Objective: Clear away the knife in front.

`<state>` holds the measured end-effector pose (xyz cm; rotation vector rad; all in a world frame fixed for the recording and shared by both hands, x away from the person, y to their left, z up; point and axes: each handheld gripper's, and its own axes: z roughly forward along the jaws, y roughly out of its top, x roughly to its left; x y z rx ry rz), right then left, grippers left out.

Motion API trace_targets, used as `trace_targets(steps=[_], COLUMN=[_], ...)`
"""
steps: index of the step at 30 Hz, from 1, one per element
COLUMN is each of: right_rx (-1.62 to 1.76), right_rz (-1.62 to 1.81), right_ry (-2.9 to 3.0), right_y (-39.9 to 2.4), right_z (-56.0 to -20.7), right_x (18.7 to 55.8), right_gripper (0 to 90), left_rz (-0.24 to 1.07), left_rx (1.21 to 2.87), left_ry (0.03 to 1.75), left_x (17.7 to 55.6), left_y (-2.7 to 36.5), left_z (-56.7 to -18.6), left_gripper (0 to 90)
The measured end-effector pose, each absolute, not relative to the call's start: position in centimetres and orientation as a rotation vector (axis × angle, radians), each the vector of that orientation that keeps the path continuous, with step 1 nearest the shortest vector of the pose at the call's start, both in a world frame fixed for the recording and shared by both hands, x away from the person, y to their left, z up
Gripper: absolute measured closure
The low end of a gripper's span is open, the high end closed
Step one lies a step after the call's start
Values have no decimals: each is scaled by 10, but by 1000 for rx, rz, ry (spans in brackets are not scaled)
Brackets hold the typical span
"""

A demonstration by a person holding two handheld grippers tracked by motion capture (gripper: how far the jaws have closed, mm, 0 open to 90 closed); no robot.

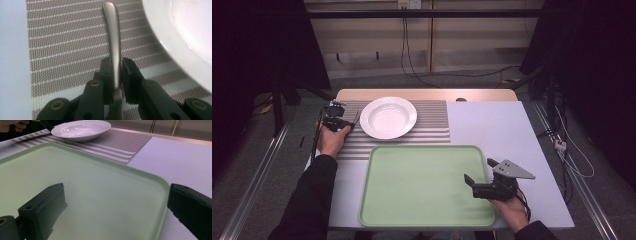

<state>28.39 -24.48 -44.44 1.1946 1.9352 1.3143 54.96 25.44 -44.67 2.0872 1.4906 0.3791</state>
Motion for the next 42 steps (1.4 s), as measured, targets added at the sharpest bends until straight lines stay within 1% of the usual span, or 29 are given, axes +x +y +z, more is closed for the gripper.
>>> trace_targets(steps=[6,15,17,18,36,38,42], right_rx=[1199,1199,1197,1196,1191,1191,1190], right_rz=[1316,1316,1315,1314,1309,1308,1310], right_ry=[1936,1939,1940,1941,1950,1949,1950], right_y=[-244,-244,-244,-243,-242,-242,-242], right_z=[-445,-445,-445,-445,-445,-445,-445], right_x=[284,285,285,285,285,285,286], right_gripper=[14,15,14,15,15,14,15], left_rz=[371,387,398,397,397,382,377], left_rx=[2136,2135,2122,2124,2134,2130,2154], left_ry=[1459,1461,1471,1467,1473,1482,1496], left_x=[540,542,543,543,543,545,547], left_y=[258,256,255,255,254,255,252], left_z=[-444,-445,-446,-446,-446,-446,-444], left_gripper=[795,789,775,788,786,792,797])
